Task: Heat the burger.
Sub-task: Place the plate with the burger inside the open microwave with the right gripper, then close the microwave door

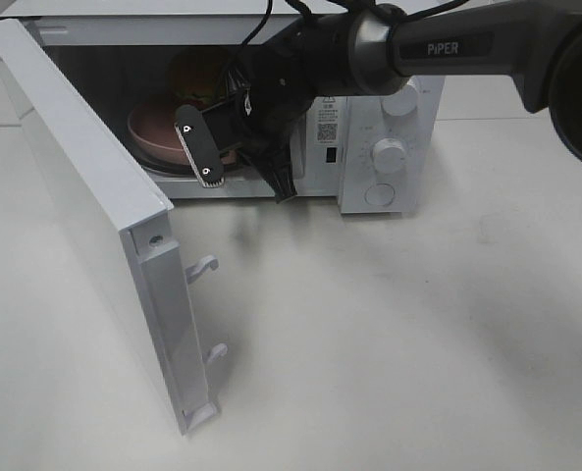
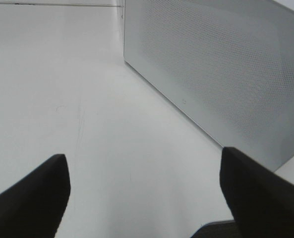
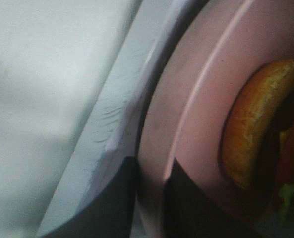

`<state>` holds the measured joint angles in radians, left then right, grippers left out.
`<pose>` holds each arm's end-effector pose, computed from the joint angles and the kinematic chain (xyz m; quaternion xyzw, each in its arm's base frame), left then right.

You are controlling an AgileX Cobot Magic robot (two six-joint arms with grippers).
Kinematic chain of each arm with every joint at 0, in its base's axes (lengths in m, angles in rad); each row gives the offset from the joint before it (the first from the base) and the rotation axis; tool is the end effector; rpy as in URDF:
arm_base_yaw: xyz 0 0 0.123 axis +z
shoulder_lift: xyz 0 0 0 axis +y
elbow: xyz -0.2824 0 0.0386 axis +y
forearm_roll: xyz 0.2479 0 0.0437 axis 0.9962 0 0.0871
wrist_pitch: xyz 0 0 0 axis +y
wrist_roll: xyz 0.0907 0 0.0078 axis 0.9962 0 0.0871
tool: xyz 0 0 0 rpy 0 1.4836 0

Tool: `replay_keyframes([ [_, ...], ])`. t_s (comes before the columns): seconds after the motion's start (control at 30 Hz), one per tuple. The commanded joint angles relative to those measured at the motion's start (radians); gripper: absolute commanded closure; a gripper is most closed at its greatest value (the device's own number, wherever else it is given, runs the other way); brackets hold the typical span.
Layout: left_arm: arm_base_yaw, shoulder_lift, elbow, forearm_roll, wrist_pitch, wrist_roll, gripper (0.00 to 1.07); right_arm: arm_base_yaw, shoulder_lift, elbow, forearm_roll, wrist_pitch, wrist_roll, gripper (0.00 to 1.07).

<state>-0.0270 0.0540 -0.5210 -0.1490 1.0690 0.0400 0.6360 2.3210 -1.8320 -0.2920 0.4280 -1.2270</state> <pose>0.0002 -0.0119 0.2832 0.0308 0.8609 -0.0711 0.5029 0.4265 0.3014 0.1596 -0.8007 0.4688 -0.2040 0.3124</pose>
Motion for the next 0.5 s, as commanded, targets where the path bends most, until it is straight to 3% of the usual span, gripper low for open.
replay_keyframes([
  [0.03,-0.004,0.001,0.003,0.001,0.002,0.001,0.28,-0.004,-0.005,-0.014,-0.021,-0.043,0.038,0.76],
  [0.2,-0.004,0.001,0.003,0.001,0.002,0.001,0.28,-0.004,-0.005,-0.014,-0.017,-0.035,0.063,0.62],
  [0.5,-0.004,0.001,0.003,0.001,0.002,0.001,0.28,-0.004,-0.019,-0.011,0.013,0.018,0.105,0.59],
])
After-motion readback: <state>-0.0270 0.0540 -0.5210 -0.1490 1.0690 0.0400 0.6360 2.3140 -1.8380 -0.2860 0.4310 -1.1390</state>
